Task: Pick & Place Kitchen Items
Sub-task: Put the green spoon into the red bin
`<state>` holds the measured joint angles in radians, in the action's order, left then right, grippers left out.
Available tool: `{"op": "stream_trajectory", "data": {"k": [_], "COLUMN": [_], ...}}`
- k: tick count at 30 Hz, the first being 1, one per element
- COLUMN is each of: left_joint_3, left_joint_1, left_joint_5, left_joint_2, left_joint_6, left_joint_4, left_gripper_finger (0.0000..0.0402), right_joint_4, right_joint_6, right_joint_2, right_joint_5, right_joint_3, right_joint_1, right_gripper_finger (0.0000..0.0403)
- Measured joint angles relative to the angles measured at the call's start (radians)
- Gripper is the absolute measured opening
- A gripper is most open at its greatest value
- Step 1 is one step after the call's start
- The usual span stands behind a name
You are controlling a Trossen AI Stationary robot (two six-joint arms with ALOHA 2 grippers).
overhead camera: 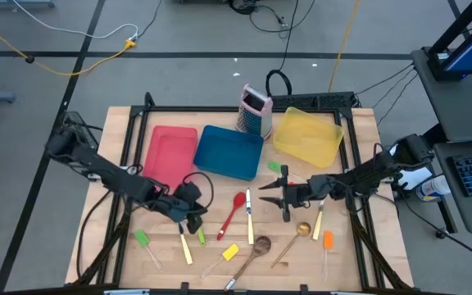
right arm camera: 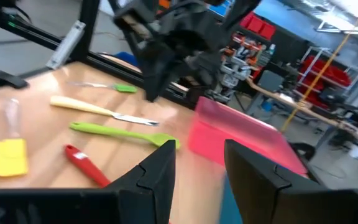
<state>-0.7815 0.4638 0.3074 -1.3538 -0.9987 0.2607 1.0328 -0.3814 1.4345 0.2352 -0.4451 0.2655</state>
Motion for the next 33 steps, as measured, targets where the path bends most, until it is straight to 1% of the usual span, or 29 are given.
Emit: {"op": "stream_trajectory", "data": {"k": [6,11,14,18,20,23,25,29,31,33], "left_joint_3": [0.0,0.0,-0.006,-0.035,-0.075,-0.182,-0.272,-0.452,-0.508,-0.529], "left_joint_1": [-0.001,-0.019,-0.019,-0.023,-0.029,-0.044,-0.047,-0.042,-0.038,-0.03], "left_joint_5": [-0.088,-0.234,-0.272,-0.274,-0.288,-0.325,-0.321,-0.238,-0.201,-0.135], "left_joint_2": [-0.037,-0.037,-0.037,-0.037,-0.037,-0.037,-0.037,-0.035,-0.035,-0.035], "left_joint_6": [-0.168,-0.335,-0.422,-0.457,-0.471,-0.478,-0.472,-0.463,-0.459,-0.423], "left_joint_4": [0.018,0.077,0.121,0.175,0.226,0.325,0.408,0.605,0.688,0.747], "left_gripper_finger": [0.0026,0.0026,0.0026,0.0026,0.0026,0.0026,0.0025,0.0006,0.0005,0.0006], "right_joint_4": [0.002,0.003,0.018,0.055,0.055,0.055,0.055,0.055,0.054,0.046], "right_joint_6": [-0.017,-0.035,-0.051,-0.051,-0.051,-0.053,-0.054,-0.054,-0.053,-0.053], "right_joint_2": [0.0,0.0,0.0,0.0,0.0,0.0,0.0,0.0,0.0,0.0], "right_joint_5": [-0.003,-0.009,-0.076,-0.211,-0.262,-0.294,-0.291,-0.291,-0.291,-0.291], "right_joint_3": [0.0,0.0,0.0,0.0,0.0,0.0,0.0,0.0,0.0,0.0], "right_joint_1": [-0.062,-0.1,-0.124,-0.151,-0.16,-0.167,-0.167,-0.168,-0.168,-0.168], "right_gripper_finger": [0.013,0.013,0.013,0.013,0.013,0.013,0.013,0.013,0.013,0.013]}}
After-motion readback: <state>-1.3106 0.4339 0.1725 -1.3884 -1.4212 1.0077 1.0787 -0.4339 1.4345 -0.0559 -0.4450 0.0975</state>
